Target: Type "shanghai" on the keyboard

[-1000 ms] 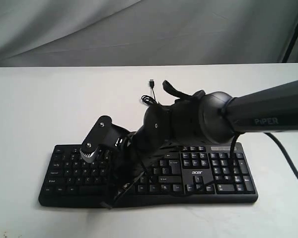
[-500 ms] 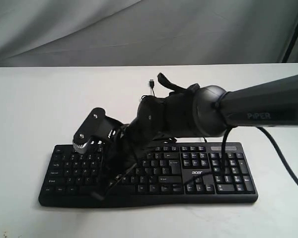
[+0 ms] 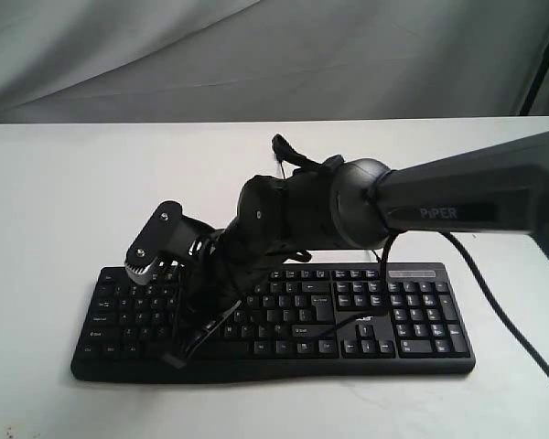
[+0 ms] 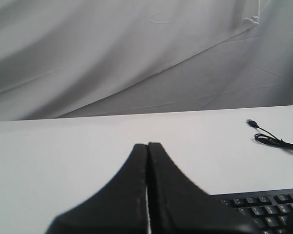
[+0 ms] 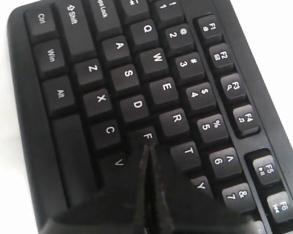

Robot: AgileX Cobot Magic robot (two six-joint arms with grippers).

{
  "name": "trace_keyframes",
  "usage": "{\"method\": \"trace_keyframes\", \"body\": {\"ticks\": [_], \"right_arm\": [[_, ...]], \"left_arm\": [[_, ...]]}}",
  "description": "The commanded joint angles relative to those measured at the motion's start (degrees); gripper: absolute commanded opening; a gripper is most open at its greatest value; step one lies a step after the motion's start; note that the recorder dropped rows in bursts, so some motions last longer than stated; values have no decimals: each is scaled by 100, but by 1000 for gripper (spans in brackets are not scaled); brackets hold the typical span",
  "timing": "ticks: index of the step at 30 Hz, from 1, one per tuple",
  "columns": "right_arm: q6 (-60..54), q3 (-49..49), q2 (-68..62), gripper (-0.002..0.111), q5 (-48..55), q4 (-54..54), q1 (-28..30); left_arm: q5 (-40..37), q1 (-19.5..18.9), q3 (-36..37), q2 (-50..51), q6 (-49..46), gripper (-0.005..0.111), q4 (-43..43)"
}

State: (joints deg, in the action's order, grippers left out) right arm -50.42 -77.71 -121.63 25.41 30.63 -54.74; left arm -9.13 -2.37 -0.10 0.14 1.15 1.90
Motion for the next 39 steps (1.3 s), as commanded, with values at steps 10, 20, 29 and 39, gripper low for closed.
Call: {"method": "trace_keyframes", "body": {"ticks": [10, 20, 29, 39], "right_arm": [[-56, -39, -102, 0, -78, -71, 2], [333, -39, 284, 0, 141, -523, 82], [356, 192, 273, 0, 56, -476, 159], [356, 192, 96, 0, 9, -465, 159]], "left_arm": [[34, 37, 10, -14, 15, 0, 0], [34, 37, 10, -14, 15, 0, 0], [34, 37, 10, -14, 15, 0, 0], [34, 37, 10, -14, 15, 0, 0]]}}
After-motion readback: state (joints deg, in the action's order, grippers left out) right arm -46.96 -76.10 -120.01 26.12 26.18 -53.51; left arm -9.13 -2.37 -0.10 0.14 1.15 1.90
